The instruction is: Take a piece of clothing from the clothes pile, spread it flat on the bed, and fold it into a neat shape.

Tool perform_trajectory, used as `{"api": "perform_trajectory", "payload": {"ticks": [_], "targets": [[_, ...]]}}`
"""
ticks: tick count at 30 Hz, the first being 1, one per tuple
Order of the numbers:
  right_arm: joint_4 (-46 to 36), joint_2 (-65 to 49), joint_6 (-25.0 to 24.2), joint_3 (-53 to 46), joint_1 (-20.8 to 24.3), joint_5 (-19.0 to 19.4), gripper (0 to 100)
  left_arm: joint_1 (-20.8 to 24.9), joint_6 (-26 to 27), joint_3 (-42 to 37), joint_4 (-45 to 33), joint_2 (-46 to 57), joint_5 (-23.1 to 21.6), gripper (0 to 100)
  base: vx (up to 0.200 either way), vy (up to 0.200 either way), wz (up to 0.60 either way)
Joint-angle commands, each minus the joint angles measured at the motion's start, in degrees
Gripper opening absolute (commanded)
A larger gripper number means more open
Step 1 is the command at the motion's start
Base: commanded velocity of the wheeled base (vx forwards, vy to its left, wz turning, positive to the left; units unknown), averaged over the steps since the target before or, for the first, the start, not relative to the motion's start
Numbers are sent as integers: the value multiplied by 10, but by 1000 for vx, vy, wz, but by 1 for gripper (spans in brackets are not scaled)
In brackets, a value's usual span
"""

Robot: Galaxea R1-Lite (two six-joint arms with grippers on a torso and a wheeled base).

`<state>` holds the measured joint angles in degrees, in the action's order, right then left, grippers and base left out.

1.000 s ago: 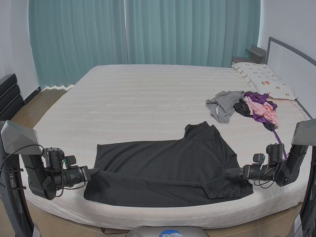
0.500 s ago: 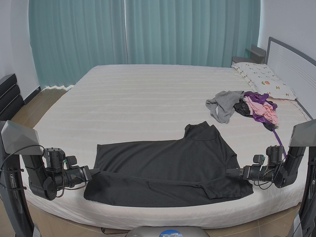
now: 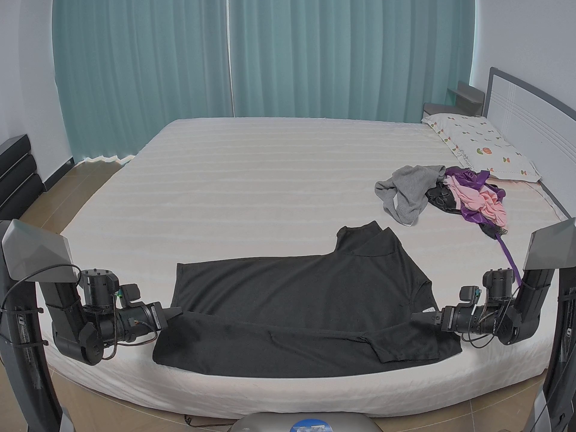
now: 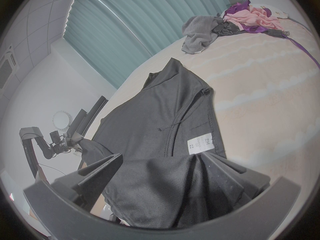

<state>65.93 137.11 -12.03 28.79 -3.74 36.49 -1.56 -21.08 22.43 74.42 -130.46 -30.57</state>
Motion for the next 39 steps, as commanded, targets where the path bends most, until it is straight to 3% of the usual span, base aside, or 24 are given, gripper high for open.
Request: {"api": "perform_trajectory", "payload": {"ticks": [1, 4, 5, 20, 25, 39], "targets": [[0, 11, 6, -1, 0, 1, 100, 0, 0, 0, 0, 1, 0, 0, 0, 0, 0], [1, 17, 14, -2, -1, 3, 100, 0, 0, 0, 0, 1, 0, 0, 0, 0, 0], [1, 16, 14, -2, -2, 3, 0, 0, 0, -1, 0, 1, 0, 0, 0, 0, 0], [87, -11, 13, -74, -28, 8, 0, 0, 0, -14, 0, 20, 2, 0, 0, 0, 0], [135, -40, 1, -113, -30, 12, 0, 0, 2, -36, 0, 50, 49, 0, 0, 0, 0], [202, -158, -48, -232, -30, 35, 0, -6, 2, -115, 1, 105, 56, 0, 0, 0, 0]]}}
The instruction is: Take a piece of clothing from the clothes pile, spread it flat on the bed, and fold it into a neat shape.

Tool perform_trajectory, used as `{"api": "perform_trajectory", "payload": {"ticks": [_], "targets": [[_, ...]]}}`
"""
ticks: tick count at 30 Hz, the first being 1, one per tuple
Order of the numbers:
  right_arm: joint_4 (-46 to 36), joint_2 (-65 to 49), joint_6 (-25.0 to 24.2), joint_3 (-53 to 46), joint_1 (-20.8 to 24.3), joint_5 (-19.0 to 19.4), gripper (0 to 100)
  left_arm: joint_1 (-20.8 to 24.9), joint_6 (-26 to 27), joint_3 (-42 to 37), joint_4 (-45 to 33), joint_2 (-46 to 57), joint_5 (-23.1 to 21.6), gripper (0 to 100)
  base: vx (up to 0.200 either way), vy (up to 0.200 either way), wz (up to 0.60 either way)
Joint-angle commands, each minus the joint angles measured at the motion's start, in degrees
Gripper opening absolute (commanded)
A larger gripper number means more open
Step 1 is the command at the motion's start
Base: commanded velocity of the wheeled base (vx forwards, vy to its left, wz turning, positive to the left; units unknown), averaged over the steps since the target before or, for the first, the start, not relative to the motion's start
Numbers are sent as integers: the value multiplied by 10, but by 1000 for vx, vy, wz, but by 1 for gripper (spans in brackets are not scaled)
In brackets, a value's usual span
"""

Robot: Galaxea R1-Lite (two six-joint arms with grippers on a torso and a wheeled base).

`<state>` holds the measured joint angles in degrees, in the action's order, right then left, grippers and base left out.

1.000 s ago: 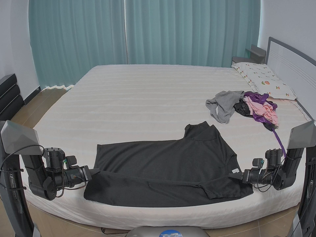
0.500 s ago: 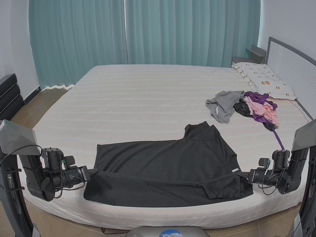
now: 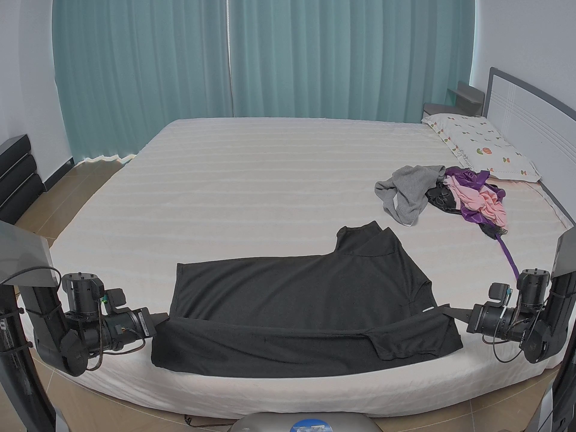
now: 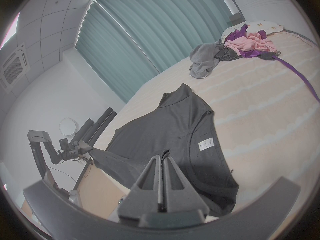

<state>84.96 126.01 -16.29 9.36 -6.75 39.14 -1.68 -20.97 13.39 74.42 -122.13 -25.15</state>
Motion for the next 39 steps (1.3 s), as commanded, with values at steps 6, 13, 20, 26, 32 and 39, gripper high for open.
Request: {"api": "perform_trajectory", "payload": {"ticks": [6, 13, 20, 26, 32, 39], "targets": [[48, -55, -6, -73, 0, 10, 0, -14, -2, -54, 12, 39, 4, 0, 0, 0, 0], [48, -82, -9, -94, -20, 19, 0, -15, -3, -86, 12, 64, 3, 0, 0, 0, 0], [48, -95, -9, -94, -38, 23, 0, -12, -33, -100, 12, 86, -3, 0, 0, 0, 0], [42, -95, -24, -94, -44, 22, 0, -10, -65, -95, 13, 82, -4, 0, 0, 0, 0], [23, -96, -24, -94, -47, 20, 0, -10, -65, -106, 13, 81, -4, 0, 0, 0, 0], [-56, -139, -12, -94, -53, 18, 0, -10, -62, -129, 13, 90, -4, 0, 0, 0, 0]]}}
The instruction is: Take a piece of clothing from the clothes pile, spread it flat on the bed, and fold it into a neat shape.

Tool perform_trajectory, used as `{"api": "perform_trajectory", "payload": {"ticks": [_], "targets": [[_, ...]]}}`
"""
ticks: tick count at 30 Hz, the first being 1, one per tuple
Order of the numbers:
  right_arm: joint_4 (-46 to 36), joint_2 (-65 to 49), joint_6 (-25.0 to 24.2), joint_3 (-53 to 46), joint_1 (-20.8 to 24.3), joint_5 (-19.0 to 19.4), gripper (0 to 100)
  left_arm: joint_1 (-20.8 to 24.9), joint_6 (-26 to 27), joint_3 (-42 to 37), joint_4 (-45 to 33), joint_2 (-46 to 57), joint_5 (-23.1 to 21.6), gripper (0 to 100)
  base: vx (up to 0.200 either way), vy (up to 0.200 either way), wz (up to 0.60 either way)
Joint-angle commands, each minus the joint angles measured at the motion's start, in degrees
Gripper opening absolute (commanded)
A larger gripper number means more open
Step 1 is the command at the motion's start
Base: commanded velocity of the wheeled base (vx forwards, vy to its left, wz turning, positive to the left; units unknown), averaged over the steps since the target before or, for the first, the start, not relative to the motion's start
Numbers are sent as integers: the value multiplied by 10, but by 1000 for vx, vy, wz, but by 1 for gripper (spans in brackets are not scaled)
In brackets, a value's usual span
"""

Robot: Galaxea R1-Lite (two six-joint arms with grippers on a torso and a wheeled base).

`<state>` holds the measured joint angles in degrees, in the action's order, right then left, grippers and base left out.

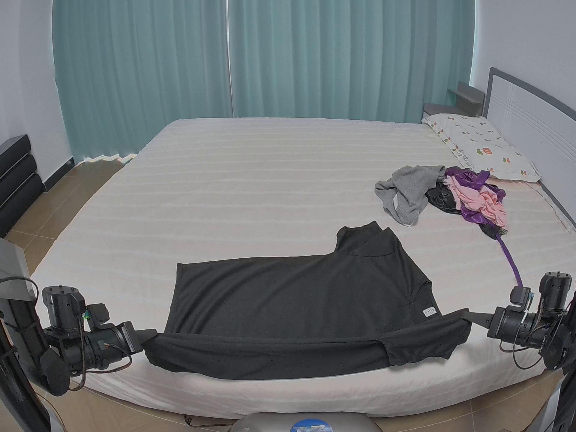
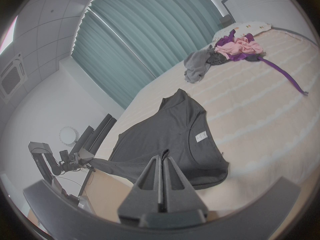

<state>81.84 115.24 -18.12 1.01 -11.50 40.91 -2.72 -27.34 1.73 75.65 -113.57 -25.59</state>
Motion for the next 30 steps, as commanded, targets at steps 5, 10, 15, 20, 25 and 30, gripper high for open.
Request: {"api": "perform_trajectory", "payload": {"ticks": [5, 10, 15, 20, 25, 30], "targets": [[-85, -58, 35, -10, -6, 0, 0, -2, -2, -17, -2, 5, 1, 0, 0, 0, 0], [-125, -70, 57, -10, -8, -6, 0, -3, -2, -17, -25, 13, 2, 0, 0, 0, 0], [-157, -92, 59, -10, -12, -6, 0, -3, -1, -17, -68, 45, 0, 0, 0, 0, 0], [-186, -113, 62, -10, -15, -9, 0, -2, 3, -17, -92, 44, 0, 0, 0, 0, 0], [-207, -106, 88, -10, -15, -19, 0, 2, 5, -17, -111, 44, 0, 0, 0, 0, 0], [-200, -99, 90, -3, -11, -20, 0, 11, -5, -9, -105, 40, 2, 0, 0, 0, 0]]}}
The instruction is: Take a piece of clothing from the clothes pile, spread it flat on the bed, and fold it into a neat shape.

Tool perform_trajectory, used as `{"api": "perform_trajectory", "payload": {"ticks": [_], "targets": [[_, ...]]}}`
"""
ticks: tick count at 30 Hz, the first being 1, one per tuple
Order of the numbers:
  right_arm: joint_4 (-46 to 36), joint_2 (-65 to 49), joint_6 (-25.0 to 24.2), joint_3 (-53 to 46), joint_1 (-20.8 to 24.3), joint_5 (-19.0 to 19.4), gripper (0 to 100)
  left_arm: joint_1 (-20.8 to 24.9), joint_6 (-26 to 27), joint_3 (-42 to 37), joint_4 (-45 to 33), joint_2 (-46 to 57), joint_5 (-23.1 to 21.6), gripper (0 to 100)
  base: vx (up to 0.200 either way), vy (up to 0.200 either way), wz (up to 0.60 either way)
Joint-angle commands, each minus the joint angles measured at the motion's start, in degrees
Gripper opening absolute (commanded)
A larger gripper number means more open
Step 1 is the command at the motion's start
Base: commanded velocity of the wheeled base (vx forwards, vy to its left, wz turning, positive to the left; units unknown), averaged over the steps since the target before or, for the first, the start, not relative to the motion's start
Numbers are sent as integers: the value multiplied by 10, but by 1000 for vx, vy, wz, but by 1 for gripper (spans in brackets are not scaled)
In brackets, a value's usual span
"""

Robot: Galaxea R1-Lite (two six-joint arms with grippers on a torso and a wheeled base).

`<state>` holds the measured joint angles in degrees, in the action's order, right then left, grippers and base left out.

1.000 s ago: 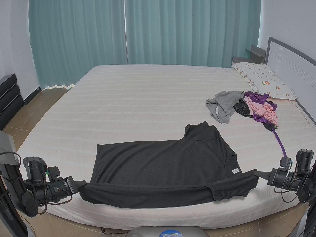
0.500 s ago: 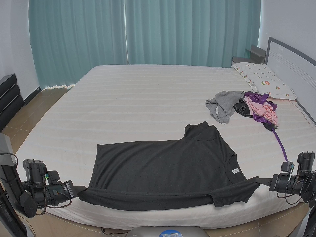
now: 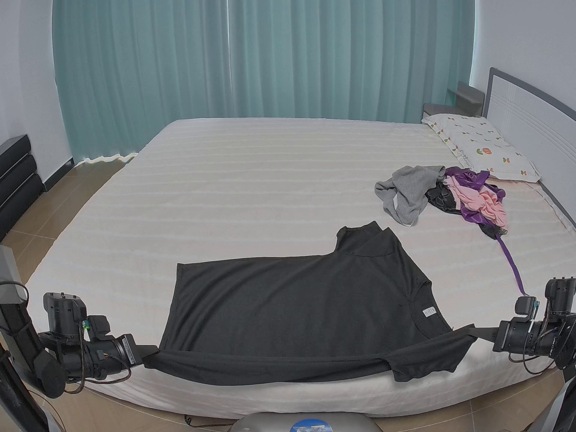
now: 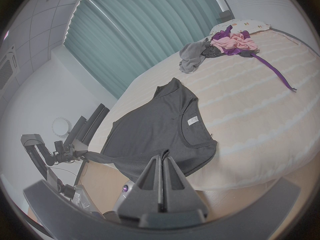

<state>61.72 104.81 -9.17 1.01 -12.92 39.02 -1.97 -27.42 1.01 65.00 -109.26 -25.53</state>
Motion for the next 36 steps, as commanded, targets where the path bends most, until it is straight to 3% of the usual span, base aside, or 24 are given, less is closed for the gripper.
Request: {"api": "perform_trajectory", "payload": {"ticks": [1, 6, 15, 24, 30, 36], "targets": [[2, 11, 0, 2, 4, -1, 0, 4, -10, 6, 1, -3, 4, 0, 0, 0, 0], [0, 53, -4, 57, 9, -25, 0, 4, -52, 51, -3, -18, 8, 0, 0, 0, 0], [-6, 95, -6, 112, 46, -42, 0, 4, -53, 97, 2, -85, 19, 0, 0, 0, 0], [-6, 176, -8, 193, 71, -85, 0, 5, -53, 149, 3, -143, 36, 0, 0, 0, 0], [-6, 203, -46, 227, 79, -88, 0, 9, -53, 168, 4, -166, 36, 0, 0, 0, 0], [-5, 222, -50, 239, 80, -87, 0, 8, -53, 182, 6, -190, 36, 0, 0, 0, 0]]}}
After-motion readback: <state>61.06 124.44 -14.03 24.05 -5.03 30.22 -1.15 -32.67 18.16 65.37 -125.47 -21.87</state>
